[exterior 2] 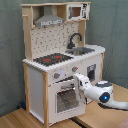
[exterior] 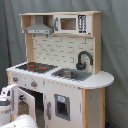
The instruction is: Play with the kitchen
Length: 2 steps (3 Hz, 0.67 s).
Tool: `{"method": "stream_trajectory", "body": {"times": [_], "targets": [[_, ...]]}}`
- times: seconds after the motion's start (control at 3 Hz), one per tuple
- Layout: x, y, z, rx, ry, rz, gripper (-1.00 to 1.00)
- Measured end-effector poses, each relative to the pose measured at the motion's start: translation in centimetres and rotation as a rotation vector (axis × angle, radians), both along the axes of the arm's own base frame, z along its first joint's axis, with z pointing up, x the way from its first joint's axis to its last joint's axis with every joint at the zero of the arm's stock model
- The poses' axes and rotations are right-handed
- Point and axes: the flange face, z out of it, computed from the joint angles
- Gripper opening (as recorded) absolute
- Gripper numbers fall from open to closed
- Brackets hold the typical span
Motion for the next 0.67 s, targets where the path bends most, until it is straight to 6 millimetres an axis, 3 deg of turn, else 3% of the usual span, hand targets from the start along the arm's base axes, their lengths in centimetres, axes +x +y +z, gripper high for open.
{"method": "stream_trajectory", "body": {"times": [0.67], "targets": [[-1.25, 1.77, -0.15, -0.003, -0.017, -0.109, -1.00]]}}
